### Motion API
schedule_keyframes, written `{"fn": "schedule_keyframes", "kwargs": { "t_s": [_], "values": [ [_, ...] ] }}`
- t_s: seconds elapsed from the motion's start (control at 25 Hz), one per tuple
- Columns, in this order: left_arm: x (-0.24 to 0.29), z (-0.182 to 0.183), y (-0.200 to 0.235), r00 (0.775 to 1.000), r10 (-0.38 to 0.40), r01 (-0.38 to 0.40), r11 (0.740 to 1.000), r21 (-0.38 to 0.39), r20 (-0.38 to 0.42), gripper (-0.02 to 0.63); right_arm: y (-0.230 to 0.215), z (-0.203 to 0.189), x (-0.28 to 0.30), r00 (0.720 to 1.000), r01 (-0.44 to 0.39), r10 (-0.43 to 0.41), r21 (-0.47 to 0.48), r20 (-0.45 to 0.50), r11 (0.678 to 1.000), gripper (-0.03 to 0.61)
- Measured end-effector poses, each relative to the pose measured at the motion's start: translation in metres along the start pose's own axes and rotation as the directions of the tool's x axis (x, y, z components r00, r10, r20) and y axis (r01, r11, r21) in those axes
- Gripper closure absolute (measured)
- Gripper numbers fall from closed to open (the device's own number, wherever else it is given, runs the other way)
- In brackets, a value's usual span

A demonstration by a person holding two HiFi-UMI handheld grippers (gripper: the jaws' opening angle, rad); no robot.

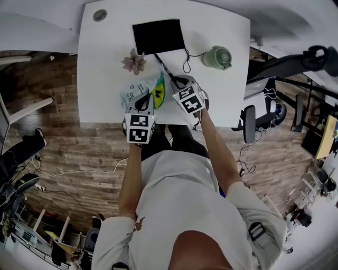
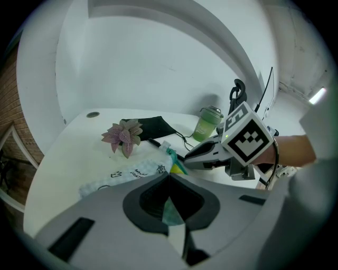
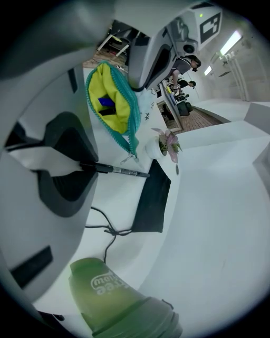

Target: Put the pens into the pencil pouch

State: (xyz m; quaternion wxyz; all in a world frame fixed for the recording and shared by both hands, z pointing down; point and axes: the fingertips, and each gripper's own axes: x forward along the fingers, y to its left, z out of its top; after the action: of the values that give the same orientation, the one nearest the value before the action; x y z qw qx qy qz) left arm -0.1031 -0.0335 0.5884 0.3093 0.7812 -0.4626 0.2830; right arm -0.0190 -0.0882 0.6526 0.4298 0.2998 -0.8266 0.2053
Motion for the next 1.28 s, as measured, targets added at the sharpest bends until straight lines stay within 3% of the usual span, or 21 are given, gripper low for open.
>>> {"fn": "schedule_keyframes", "kwargs": {
  "t_s": [0.84,1.28],
  "values": [
    [-0.006,0.013,-0.012,0.999,0.034,-0.034,0.999,0.001,0.036,0.617,-0.003,-0.026,-0.077,1.0,0.026,-0.024,-0.109,0.016,0.994,0.531],
    [-0.009,0.016,-0.018,0.996,0.068,-0.067,0.998,-0.01,0.05,0.617,0.017,-0.047,-0.117,0.996,-0.074,0.081,-0.205,0.025,0.976,0.532]
  ]
}}
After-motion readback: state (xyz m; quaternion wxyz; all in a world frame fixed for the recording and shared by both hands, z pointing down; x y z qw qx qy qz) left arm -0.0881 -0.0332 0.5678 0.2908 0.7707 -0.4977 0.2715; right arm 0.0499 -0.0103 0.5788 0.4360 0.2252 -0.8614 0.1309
